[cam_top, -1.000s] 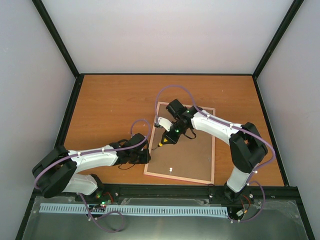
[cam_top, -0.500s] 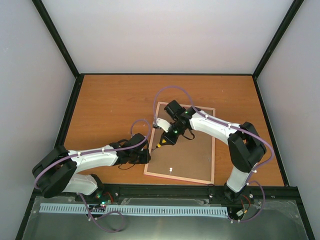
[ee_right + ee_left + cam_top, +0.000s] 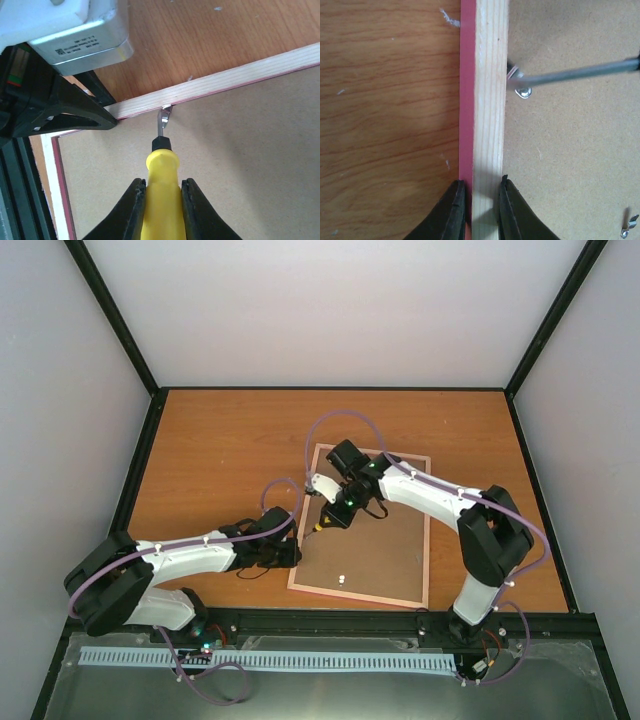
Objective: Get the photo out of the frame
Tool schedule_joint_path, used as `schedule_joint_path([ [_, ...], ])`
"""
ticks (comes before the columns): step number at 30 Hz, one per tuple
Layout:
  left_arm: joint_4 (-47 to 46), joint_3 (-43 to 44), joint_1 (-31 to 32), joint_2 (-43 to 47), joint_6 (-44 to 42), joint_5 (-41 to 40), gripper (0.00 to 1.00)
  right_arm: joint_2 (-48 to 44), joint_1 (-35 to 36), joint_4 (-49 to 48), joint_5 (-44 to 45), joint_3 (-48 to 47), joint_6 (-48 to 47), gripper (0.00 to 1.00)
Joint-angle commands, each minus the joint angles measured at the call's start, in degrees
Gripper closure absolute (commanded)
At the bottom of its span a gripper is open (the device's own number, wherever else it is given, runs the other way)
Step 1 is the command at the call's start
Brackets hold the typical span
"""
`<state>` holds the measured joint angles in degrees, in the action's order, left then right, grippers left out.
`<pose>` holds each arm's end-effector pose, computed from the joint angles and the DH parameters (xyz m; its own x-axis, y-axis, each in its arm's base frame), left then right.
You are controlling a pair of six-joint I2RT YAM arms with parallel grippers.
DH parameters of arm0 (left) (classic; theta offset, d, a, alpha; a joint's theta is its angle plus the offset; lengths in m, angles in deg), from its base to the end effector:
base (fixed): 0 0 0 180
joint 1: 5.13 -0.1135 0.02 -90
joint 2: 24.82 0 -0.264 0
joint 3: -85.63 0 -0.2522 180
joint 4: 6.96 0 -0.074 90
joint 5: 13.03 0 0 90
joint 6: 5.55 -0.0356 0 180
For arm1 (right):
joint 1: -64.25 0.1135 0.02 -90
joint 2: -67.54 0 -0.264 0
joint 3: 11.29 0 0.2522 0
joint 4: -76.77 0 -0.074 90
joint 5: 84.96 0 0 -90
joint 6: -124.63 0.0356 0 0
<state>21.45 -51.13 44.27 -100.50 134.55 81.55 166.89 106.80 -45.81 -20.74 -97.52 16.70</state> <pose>0.1416 -0.1696 0.1384 -0.9646 -0.0497 -0.2589 0.0657 0.9059 -0.4184 0.2428 0.2439 0.2167 -0.4405 -0.7807 -0.4432 -0.8947 0.3416 0.2876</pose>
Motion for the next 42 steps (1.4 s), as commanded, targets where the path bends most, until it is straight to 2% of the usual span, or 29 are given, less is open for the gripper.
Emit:
schedule_joint_path([
  [1, 0.24, -2.03, 0.43, -1.44, 3.04, -0.97, 0.99, -2.44, -0.27, 0.72, 8.55, 1.80, 0.09, 0.97],
  [7, -0.09, -2.66, 0.43, -1.46, 3.20, -1.02, 0.99, -6.27, -0.26, 0.85, 11.34, 4.71, -0.60, 0.97],
  [14, -0.30, -2.56, 0.43, -1.90, 3.18, -1.32, 0.99, -8.61, -0.19, 2.22, 7.17, 5.60, -2.31, 0.97],
  [22, 0.02, -2.70, 0.43, -1.17, 3.50, -1.61, 0.99, -8.18, -0.24, 1.00, 8.40, 4.07, -2.36, 0.97],
  [34, -0.04, -3.38, 0.43, 0.09, 4.09, -2.06, 0.99, -0.83, -0.11, 0.83, 7.46, -3.14, -2.66, 0.97],
  [42, -0.09, -3.55, 0.43, 0.47, 4.29, -2.56, 0.99, -3.66, 0.59, 2.99, 5.71, -0.62, -3.84, 0.97],
])
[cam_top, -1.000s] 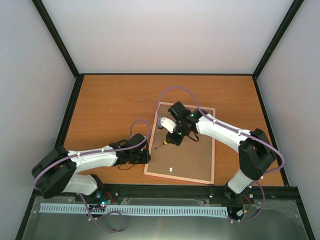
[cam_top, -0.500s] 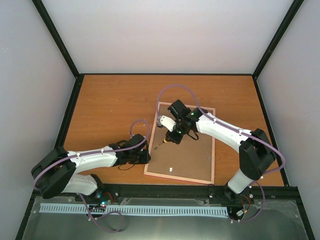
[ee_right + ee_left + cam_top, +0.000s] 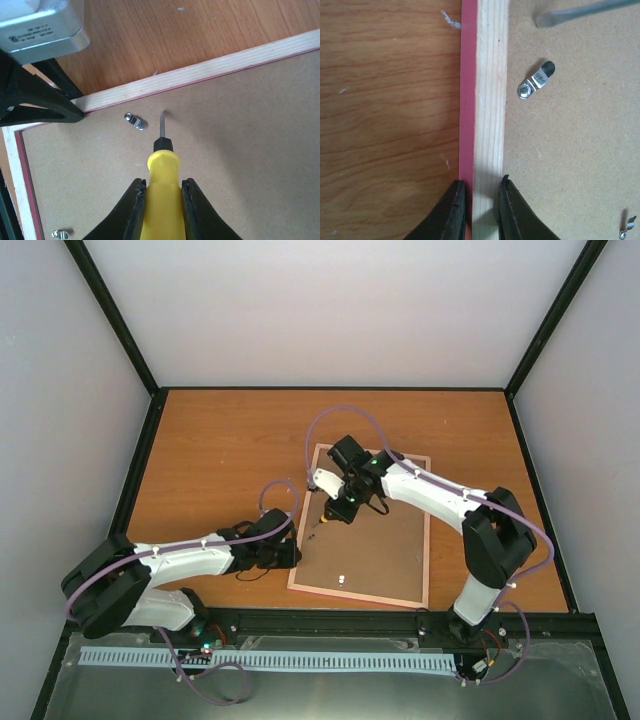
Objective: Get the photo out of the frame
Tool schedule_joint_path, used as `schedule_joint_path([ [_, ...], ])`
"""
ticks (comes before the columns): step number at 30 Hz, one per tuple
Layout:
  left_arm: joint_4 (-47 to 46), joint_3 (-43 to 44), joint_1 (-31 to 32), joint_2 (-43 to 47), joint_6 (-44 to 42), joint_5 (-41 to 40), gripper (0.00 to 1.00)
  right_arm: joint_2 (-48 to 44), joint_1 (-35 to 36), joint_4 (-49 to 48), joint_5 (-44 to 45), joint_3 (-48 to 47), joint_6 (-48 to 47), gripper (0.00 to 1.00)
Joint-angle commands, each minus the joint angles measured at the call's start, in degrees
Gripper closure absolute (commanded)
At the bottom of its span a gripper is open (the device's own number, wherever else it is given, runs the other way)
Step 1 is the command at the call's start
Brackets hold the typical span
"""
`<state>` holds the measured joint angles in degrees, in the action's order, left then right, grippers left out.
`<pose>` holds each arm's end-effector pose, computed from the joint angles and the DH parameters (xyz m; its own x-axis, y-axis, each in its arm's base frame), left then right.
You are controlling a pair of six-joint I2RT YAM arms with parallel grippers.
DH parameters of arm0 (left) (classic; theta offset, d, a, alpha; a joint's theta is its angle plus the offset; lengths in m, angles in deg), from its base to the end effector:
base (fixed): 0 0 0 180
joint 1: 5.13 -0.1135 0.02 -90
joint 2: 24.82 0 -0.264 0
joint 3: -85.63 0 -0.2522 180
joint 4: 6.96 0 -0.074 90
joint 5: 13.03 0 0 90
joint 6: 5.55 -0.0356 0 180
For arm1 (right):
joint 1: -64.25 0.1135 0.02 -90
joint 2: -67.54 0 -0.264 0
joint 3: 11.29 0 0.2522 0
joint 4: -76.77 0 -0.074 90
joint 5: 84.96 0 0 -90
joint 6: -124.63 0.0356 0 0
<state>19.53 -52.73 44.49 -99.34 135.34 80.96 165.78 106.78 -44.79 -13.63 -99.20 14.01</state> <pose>0.1388 -0.1670 0.1368 -0.9591 -0.0670 -0.2749 0.0613 0.8993 -0.4331 0.2465 0.2416 0.2291 -0.3873 -0.8080 -0.4440 -0.9212 0.3582 0.1518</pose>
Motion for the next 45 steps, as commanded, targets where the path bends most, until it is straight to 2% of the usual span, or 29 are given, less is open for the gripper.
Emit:
schedule_joint_path([
  [1, 1.82, -1.95, 0.25, -0.67, 3.47, -2.05, 0.99, -3.23, 0.67, 2.12, -1.63, 1.61, -1.26, 0.97],
  [11, 1.88, -2.63, 0.21, 0.04, 3.99, -2.40, 0.99, -6.12, 1.05, 2.75, -3.68, 3.33, -1.75, 0.97],
  [18, 1.76, -3.33, 0.21, 1.19, 4.51, -2.57, 0.99, -5.93, 0.98, 0.54, 2.02, 1.82, -0.31, 0.97],
  [31, 1.71, -3.71, 0.21, 1.87, 4.74, -3.19, 0.99, 1.34, 1.40, 1.60, -3.28, -1.87, -0.97, 0.97],
  [42, 2.67, -3.72, 0.21, 2.62, 4.86, -4.30, 0.99, -3.95, 1.51, 4.07, -4.75, 1.39, -2.34, 0.97],
  [45, 2.99, -3.18, 0.21, 2.71, 4.79, -4.64, 0.99, -5.44, 1.51, 3.28, -2.61, 1.81, -1.82, 0.97],
])
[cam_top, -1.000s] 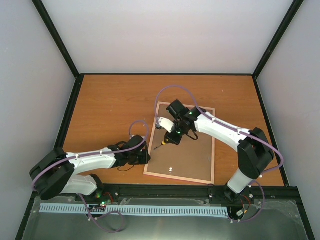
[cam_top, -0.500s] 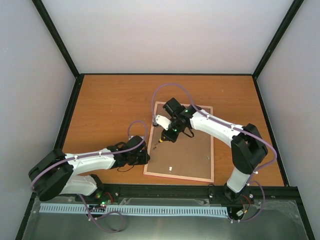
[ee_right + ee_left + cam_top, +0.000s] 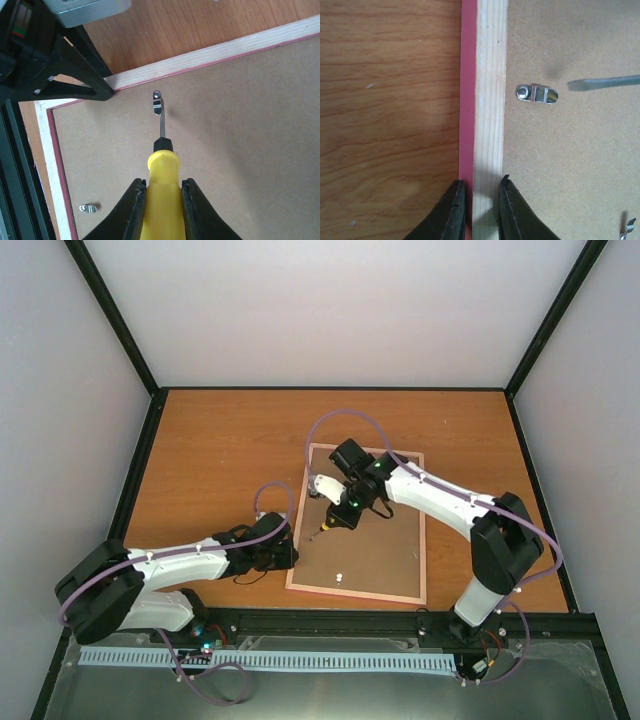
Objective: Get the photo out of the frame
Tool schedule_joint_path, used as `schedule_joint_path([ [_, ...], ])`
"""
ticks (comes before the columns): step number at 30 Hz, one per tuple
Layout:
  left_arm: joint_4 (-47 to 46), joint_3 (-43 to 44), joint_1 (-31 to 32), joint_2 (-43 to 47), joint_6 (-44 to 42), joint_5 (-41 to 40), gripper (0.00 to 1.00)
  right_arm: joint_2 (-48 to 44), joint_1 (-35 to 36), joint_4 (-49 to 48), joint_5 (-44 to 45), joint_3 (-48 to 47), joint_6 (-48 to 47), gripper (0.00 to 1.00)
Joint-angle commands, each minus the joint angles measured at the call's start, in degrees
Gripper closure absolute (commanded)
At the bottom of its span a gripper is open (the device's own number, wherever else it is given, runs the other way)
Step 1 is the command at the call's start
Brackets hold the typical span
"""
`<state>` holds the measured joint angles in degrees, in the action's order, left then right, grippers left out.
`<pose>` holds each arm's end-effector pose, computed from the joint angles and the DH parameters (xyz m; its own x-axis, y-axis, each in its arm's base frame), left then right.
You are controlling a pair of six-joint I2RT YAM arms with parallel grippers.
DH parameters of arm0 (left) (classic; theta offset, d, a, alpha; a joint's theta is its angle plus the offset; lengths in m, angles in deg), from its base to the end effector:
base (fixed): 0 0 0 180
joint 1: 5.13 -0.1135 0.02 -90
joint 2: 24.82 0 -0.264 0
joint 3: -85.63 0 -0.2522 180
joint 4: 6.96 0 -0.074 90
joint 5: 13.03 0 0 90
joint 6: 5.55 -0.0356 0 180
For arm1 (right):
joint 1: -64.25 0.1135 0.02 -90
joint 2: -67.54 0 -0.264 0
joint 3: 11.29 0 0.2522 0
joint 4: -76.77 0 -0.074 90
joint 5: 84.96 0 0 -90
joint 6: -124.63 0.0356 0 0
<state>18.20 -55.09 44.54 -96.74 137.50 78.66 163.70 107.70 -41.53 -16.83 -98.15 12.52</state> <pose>0.1344 -0.1599 0.1357 -0.9463 -0.1196 -0.3004 0.0265 0.8972 -0.4409 0.2319 0.2380 0.2340 -0.3626 -0.8246 -0.4342 -0.9312 0.3022 0.2038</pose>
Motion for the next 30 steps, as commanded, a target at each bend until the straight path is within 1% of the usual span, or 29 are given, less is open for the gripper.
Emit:
schedule_joint_path([
  [1, 4.57, -0.51, 0.16, 0.16, 2.53, -2.58, 0.99, -3.68, 0.52, -0.41, 2.41, 0.80, -0.04, 0.97],
  [3, 5.54, 0.54, 0.16, 0.43, 1.57, -3.10, 0.98, -4.15, -0.06, -0.66, 5.02, 0.25, 0.02, 0.97],
  [4, 6.36, 1.33, 0.21, 0.81, 0.79, -3.56, 0.95, -4.48, -0.82, -0.28, 5.19, -0.30, -0.22, 0.97],
  [6, 8.47, 3.22, 0.16, 2.02, -1.35, -5.02, 0.83, -5.47, -2.86, 0.67, 4.31, -1.36, -0.81, 0.97],
  [8, 9.89, 5.43, 0.16, 3.67, -4.28, -6.71, 0.65, -6.99, -5.09, 1.43, 3.47, -1.73, -1.70, 0.97],
  [13, 8.80, 10.75, 0.16, 7.78, -13.33, -9.40, 0.40, -12.34, -9.12, 1.16, 1.29, 1.12, -1.90, 0.97],
  [14, 8.29, 11.92, 0.16, 8.29, -14.85, -10.11, 0.30, -13.18, -9.95, 1.04, 0.28, 1.99, -1.62, 0.97],
  [15, 7.84, 12.88, 0.16, 8.82, -16.18, -10.93, 0.08, -13.96, -10.90, 1.05, -0.74, 2.92, -1.45, 0.97],
  [16, 7.19, 13.88, 0.21, 9.27, -17.60, -11.66, 0.01, -14.67, -11.61, 1.16, -1.73, 3.67, -1.41, 0.97],
  [18, 5.96, 16.15, 0.16, 9.84, -21.34, -12.75, 0.00, -15.94, -12.81, 1.31, -3.04, 5.36, -1.78, 0.97],
  [22, 8.34, 22.68, 0.12, 7.74, -26.04, -20.59, 0.00, -18.37, -14.39, 0.26, -4.44, 8.70, -1.89, 0.97],
  [25, 6.39, 25.34, 0.10, 6.06, -32.02, -23.88, 0.00, -19.00, -14.69, -0.08, -5.78, 9.82, -1.67, 0.97],
  [27, 3.75, 26.14, 0.08, 5.56, -35.60, -22.13, 0.00, -18.95, -14.79, 0.08, -7.00, 9.95, -1.68, 0.97],
  [29, 1.11, 26.78, -0.03, 5.48, -36.42, -20.41, 0.00, -18.92, -14.84, 0.42, -7.98, 9.63, -1.76, 0.97],
  [30, -0.12, 26.89, -0.01, 5.48, -35.96, -21.15, 0.00, -18.98, -14.87, 0.59, -8.46, 9.38, -1.94, 0.97],
])
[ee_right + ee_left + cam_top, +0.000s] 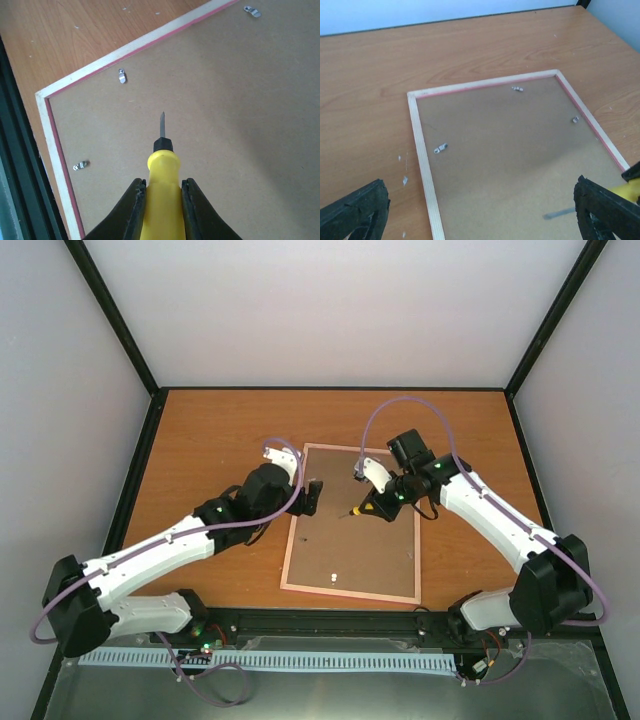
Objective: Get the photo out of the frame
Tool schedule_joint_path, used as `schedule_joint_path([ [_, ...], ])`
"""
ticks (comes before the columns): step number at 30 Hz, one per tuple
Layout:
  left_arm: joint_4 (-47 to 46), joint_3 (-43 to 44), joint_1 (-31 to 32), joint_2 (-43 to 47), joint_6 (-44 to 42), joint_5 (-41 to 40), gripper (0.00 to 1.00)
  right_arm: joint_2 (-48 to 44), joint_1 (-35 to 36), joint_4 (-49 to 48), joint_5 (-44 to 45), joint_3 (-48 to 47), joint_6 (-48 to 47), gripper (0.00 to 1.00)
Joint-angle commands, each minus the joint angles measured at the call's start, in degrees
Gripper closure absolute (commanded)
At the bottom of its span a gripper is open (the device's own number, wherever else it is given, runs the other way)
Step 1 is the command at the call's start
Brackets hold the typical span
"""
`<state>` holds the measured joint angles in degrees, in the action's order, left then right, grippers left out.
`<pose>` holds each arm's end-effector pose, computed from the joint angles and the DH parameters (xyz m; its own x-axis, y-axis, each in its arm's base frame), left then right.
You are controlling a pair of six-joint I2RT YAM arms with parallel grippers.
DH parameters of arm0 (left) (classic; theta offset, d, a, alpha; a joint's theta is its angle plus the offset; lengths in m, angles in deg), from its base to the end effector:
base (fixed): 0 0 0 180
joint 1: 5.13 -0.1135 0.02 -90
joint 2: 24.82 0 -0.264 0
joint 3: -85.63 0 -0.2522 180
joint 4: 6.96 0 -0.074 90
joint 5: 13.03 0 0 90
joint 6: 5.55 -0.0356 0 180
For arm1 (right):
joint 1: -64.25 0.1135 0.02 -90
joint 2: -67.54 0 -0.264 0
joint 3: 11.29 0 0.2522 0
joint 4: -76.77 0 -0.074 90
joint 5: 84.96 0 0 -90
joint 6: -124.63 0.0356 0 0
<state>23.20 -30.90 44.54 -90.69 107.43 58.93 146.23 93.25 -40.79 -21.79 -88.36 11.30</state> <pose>0.1734 -0.1872 0.2858 -0.5377 0.0598 -0.8410 0.3758 0.9099 -0.1756 0.2254 0.1433 0.2701 -0.4825 -0.6715 -0.5624 -0.8673 0.4561 0.1995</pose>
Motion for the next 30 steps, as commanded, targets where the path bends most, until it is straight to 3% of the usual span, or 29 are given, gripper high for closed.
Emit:
schedule_joint_path([
  [1, -5.92, 2.69, -0.12, -0.62, -4.57, -3.22, 0.00, -1.46, -0.47, 0.09, -3.83, -0.60, -0.77, 0.97],
  [4, -6.46, 2.15, -0.95, -2.68, 0.02, -9.62, 0.00, -1.30, -0.75, 0.80, -5.28, -1.47, -0.98, 0.97],
  [6, -4.29, 3.82, -0.98, -5.20, -1.76, -10.93, 0.00, -0.99, -1.05, 1.16, -6.65, -1.86, -1.18, 0.97],
  [10, -0.72, 7.24, -0.90, -7.50, -12.05, 7.15, 0.00, 0.35, -2.49, 3.23, -10.90, -3.93, -1.33, 0.97],
  [13, -3.28, 3.75, -0.89, -4.86, -19.10, 25.10, 0.19, 1.54, -3.67, 4.46, -14.56, -5.27, -1.45, 0.97],
  [17, -6.72, 0.52, -0.81, -1.90, -21.16, 32.93, 0.31, 3.99, -4.27, 5.55, -18.15, -6.47, -1.14, 0.97],
  [22, -3.64, 3.37, 1.92, -6.40, -25.26, 31.95, 0.38, 6.45, -4.81, 6.98, -22.02, -7.92, -0.45, 0.96],
  [30, -1.14, 7.36, 5.25, -11.94, -29.15, 23.10, 0.48, 7.48, -4.92, 7.56, -24.85, -7.68, 0.33, 0.95],
])
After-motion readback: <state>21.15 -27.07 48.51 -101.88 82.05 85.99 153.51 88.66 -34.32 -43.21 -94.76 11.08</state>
